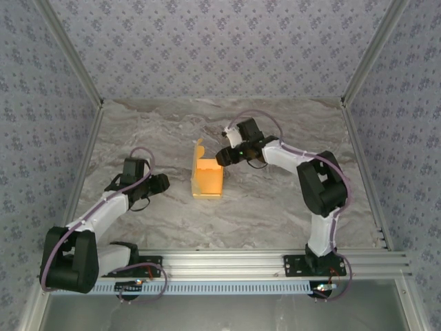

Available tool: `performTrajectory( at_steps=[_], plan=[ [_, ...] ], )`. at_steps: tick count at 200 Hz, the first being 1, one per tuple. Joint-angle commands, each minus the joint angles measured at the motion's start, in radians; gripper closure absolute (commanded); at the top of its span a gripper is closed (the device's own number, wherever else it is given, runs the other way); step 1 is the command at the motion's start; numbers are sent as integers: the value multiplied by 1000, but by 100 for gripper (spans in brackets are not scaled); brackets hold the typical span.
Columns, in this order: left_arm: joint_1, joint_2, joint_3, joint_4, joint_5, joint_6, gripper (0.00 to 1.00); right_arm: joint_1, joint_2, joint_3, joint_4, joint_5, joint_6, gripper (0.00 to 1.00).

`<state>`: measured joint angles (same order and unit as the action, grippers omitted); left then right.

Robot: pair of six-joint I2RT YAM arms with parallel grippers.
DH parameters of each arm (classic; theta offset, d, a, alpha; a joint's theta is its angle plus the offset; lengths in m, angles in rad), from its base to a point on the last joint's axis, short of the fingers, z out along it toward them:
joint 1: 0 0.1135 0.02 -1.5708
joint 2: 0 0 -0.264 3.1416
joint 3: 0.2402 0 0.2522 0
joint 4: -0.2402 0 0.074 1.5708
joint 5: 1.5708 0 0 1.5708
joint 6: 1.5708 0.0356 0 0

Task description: Fold the paper box

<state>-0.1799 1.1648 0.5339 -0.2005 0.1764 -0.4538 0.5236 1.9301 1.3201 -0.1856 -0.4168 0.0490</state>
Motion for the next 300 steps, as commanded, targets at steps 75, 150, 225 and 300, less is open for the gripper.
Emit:
performTrajectory(
  at_steps=[75, 150, 225, 300],
  plan=[
    [-6, 5, 20, 26, 26, 38, 49, 10, 229, 280, -269, -110, -203, 51],
    [-7, 13, 17, 35, 40, 42, 49, 29, 196, 272, -333, 10, -244, 74],
    [-43, 20, 22, 35, 37, 46, 49, 59, -6, 17, -258, 313, -88, 81],
    [-104, 62, 44, 55, 27, 43, 49, 73, -143, -182, -184, 366, 25, 73]
  ],
)
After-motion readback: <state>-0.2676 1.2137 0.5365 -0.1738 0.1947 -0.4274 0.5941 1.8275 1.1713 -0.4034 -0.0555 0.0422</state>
